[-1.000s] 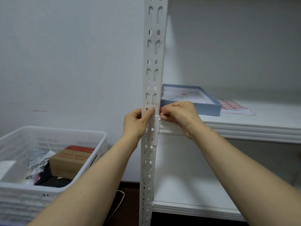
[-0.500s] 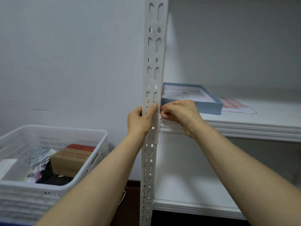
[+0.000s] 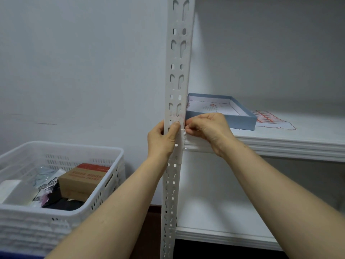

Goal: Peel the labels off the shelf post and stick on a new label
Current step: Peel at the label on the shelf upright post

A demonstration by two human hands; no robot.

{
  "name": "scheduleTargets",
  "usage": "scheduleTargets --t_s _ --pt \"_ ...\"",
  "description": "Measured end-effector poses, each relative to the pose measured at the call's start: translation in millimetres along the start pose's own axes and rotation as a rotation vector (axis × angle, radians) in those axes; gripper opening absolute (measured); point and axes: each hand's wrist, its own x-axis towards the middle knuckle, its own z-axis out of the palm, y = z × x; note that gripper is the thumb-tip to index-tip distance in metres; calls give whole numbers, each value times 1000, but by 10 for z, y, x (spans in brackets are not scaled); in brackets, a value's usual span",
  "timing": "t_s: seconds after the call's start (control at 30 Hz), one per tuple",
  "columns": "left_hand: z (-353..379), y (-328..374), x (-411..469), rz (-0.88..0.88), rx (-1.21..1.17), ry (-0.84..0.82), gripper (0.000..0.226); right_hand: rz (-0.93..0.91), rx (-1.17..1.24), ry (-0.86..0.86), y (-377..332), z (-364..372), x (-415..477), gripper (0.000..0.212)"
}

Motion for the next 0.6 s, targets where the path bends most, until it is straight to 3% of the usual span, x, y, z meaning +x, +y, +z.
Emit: scheduleTargets --t_s 0.6 --pt "63 -73 -51 8 -119 21 11 8 20 -3 4 22 -12 15"
